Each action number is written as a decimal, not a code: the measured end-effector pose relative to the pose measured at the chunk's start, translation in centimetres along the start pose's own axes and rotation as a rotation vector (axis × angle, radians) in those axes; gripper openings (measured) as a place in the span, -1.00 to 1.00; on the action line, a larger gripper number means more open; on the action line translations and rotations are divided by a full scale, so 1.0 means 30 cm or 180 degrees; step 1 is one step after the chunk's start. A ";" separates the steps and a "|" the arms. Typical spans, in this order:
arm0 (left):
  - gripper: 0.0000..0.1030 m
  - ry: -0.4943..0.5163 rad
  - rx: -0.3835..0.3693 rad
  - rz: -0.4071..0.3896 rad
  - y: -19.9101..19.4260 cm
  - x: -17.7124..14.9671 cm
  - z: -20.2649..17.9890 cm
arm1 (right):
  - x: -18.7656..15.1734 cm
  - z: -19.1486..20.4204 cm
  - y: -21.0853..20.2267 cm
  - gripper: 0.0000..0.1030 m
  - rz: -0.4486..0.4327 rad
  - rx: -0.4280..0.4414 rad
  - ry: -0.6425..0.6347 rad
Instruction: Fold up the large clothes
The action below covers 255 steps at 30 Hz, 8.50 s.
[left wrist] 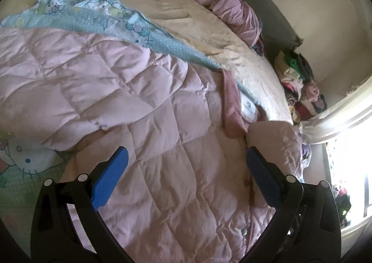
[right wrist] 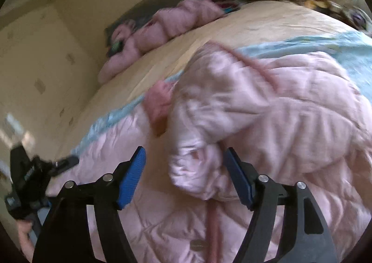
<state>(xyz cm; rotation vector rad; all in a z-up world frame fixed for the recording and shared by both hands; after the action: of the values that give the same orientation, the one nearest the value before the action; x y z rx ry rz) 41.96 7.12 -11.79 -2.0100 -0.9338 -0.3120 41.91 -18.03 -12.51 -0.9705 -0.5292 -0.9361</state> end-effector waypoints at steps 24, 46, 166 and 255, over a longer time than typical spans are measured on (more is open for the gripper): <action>0.84 -0.0352 -0.0474 0.0147 0.038 -0.017 -0.021 | -0.230 0.278 0.035 -0.84 0.0598 0.0529 -0.1252; -0.87 0.0773 -0.0047 -0.0385 -0.010 0.027 -0.094 | 0.013 -0.273 -0.241 -0.42 0.0186 -0.0602 -0.0761; 0.82 0.0256 0.1305 -0.0613 -0.615 0.105 0.645 | -0.282 0.798 -0.168 0.88 0.0690 0.0609 -0.1476; -0.79 0.1439 -0.0164 -0.1480 -0.554 0.158 -0.548 | 0.104 -0.189 -0.505 0.88 0.0227 0.0300 0.0207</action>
<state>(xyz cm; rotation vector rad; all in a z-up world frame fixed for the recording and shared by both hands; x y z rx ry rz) 35.37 1.94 10.55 -1.6410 -1.0893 -1.0083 30.45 -27.94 -6.03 -0.8658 -0.4767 -0.8682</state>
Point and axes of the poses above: each gripper's, at about its wrist camera, not at the fingertips, and y roughly the way its jaws point, z to its left, x to its top, the point moved 10 cm from there along y, roughly the way its jaws point, and after that the axes turned 7 degrees about -z, right-handed, at the moved point
